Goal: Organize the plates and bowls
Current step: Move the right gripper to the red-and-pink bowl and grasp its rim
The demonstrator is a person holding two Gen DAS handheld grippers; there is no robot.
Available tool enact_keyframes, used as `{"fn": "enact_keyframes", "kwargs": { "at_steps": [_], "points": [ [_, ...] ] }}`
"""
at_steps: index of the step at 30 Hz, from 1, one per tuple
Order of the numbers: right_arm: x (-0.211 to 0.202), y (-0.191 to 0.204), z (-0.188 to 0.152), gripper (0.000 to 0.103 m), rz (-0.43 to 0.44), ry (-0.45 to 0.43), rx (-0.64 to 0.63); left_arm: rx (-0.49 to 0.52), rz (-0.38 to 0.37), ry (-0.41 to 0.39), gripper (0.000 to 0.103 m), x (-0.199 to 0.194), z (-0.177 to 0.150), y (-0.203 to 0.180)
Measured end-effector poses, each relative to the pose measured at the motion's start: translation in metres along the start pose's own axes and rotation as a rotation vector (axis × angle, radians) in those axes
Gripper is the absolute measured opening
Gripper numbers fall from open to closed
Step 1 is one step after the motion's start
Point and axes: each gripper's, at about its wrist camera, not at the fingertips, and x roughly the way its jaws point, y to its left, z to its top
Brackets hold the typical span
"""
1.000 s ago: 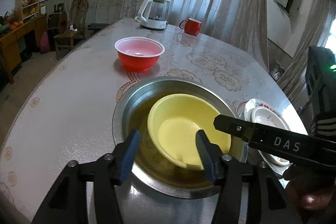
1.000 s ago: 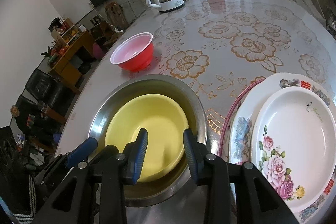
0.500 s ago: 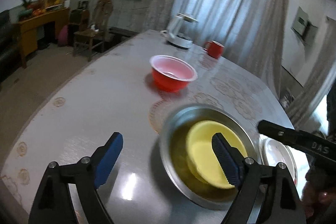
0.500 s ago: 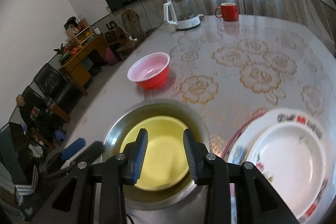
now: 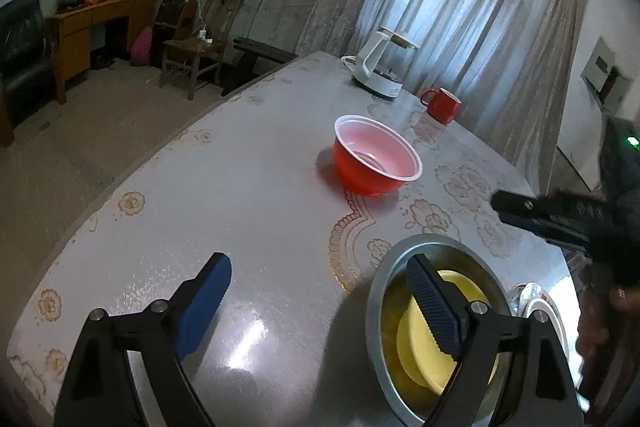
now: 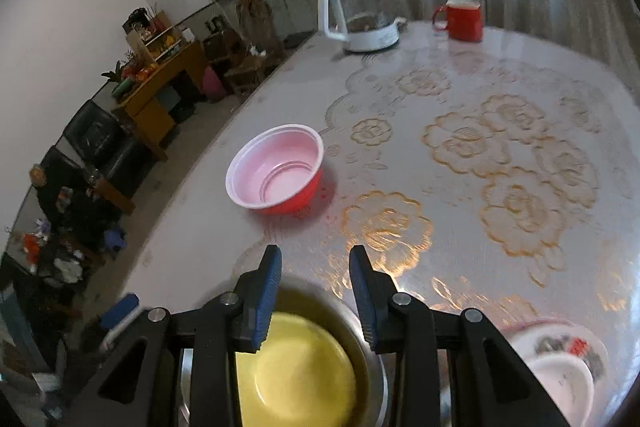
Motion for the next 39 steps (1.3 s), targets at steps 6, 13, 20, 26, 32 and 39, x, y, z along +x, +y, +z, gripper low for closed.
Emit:
{"fn": "enact_keyframes", "kwargs": {
  "at_steps": [6, 13, 20, 26, 32, 39],
  "points": [
    [0.041, 0.005, 0.031, 0.037, -0.010, 0.078, 0.009, -0.030, 0.005, 0.019, 0.090, 0.009, 0.006, 0.011],
    [0.073, -0.003, 0.055, 0.038, 0.001, 0.095, 0.084, -0.069, 0.009, 0.040, 0.090, 0.019, 0.016, 0.023],
    [0.101, -0.008, 0.056, 0.038, 0.024, 0.146, 0.124, -0.019, 0.021, 0.014, 0.090, 0.034, 0.044, 0.013],
    [0.118, -0.021, 0.055, 0.022, 0.064, 0.153, 0.173, 0.026, 0.027, 0.030, 0.090, 0.059, 0.066, -0.001],
    [0.123, -0.026, 0.049, 0.016, 0.092, 0.157, 0.173, 0.091, 0.013, 0.066, 0.089, 0.089, 0.088, -0.022],
    [0.121, -0.029, 0.045, 0.015, 0.092, 0.161, 0.170, 0.169, 0.024, 0.163, 0.036, 0.134, 0.097, -0.037]
  ]
}}
